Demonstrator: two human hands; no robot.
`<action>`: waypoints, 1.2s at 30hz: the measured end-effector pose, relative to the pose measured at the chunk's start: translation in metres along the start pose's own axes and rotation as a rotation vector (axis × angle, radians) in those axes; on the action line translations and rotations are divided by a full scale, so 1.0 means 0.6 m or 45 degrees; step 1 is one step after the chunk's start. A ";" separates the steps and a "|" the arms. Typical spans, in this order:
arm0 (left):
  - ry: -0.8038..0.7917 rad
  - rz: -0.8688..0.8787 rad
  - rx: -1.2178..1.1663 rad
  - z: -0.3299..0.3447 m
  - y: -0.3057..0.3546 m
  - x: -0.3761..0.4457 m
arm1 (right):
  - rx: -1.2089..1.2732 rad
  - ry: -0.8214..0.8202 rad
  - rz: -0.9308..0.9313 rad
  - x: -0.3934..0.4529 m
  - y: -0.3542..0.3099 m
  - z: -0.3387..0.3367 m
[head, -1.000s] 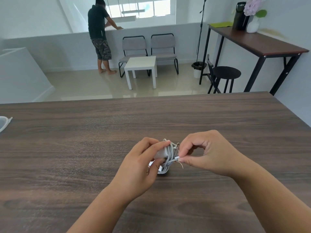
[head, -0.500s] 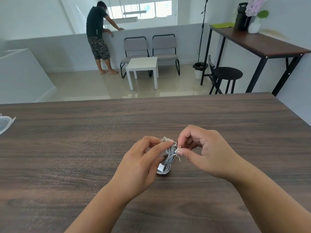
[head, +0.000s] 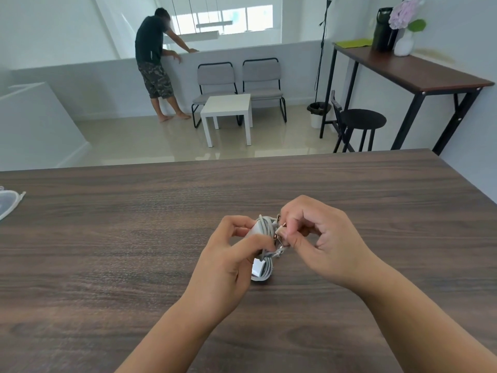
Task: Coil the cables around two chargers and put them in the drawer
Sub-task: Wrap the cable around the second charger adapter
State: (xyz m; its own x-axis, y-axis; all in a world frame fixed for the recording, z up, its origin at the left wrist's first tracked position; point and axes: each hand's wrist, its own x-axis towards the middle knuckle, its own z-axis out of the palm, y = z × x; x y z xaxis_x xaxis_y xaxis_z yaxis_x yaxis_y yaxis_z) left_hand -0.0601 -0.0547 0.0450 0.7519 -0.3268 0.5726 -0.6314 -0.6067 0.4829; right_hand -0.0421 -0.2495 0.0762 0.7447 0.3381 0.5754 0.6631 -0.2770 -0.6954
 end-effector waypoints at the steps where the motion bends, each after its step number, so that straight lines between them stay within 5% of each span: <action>1: -0.005 -0.006 -0.016 -0.001 0.001 0.000 | -0.010 0.003 -0.005 0.001 0.000 0.000; 14: -0.152 -0.058 0.066 -0.012 -0.009 0.013 | -0.184 -0.274 -0.042 0.040 -0.011 -0.015; 30: -0.237 -0.083 -0.043 -0.012 -0.015 0.012 | 0.230 -0.349 0.264 0.047 0.016 -0.019; 36: -0.124 -0.603 -0.788 0.004 0.001 0.008 | 0.309 -0.199 0.344 0.052 0.026 -0.019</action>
State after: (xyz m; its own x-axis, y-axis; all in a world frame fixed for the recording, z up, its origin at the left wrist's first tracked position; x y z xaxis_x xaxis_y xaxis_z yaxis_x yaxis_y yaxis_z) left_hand -0.0561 -0.0583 0.0466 0.9625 -0.2139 0.1668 -0.2089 -0.1923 0.9588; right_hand -0.0073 -0.2536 0.0882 0.8570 0.4201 0.2985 0.3939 -0.1606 -0.9050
